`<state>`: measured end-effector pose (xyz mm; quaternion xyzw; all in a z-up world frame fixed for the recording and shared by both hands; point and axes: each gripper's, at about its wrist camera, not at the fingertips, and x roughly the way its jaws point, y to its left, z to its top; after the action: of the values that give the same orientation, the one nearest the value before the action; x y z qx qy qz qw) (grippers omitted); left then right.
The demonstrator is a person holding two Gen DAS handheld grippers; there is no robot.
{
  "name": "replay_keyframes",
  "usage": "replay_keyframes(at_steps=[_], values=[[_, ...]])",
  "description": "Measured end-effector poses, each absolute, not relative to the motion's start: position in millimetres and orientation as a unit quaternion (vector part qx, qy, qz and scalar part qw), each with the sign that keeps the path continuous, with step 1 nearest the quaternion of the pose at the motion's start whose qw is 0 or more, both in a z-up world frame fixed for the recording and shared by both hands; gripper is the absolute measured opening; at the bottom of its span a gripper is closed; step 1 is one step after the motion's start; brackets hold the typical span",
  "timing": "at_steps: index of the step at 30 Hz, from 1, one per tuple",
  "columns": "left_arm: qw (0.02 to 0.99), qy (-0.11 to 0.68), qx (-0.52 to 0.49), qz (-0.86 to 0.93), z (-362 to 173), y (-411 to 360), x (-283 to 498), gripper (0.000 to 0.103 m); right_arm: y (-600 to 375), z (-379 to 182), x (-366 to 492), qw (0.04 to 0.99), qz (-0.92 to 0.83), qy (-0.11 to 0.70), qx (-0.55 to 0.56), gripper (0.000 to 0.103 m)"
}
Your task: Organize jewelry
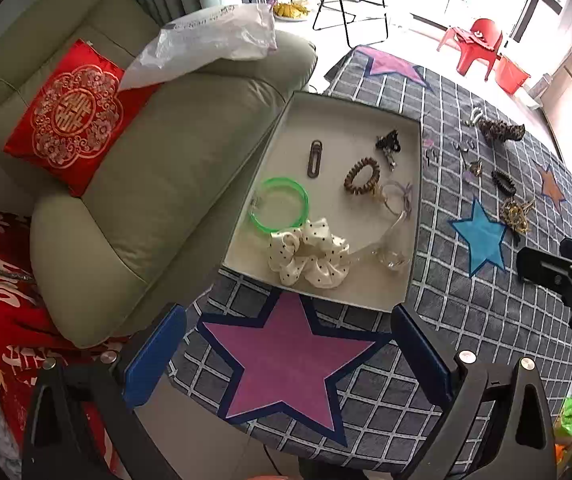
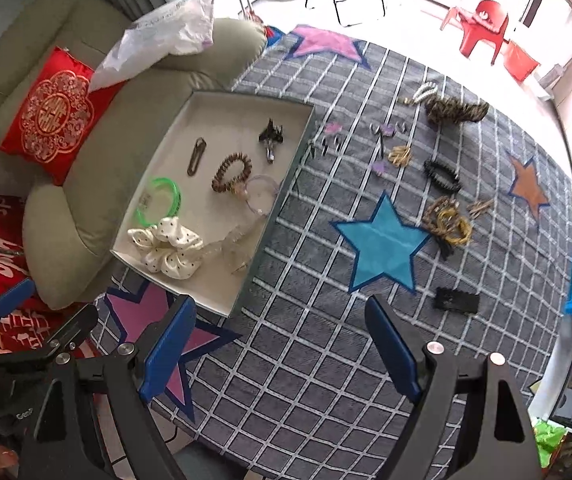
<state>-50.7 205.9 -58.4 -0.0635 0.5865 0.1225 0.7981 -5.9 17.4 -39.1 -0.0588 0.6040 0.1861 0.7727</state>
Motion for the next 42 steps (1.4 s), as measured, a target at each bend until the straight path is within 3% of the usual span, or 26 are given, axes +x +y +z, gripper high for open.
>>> replay_keyframes(at_steps=[27, 42], values=[[0.817, 0.553, -0.071, 0.150, -0.2, 197.6, -65.8, 0.102, 25.8, 31.0, -20.2, 0.816, 0.215, 0.532, -0.073, 0.088], [0.819, 0.547, -0.069, 0.161, 7.1, 197.9, -73.3, 0.102, 28.8, 30.4, -22.2, 0.816, 0.213, 0.532, -0.076, 0.088]])
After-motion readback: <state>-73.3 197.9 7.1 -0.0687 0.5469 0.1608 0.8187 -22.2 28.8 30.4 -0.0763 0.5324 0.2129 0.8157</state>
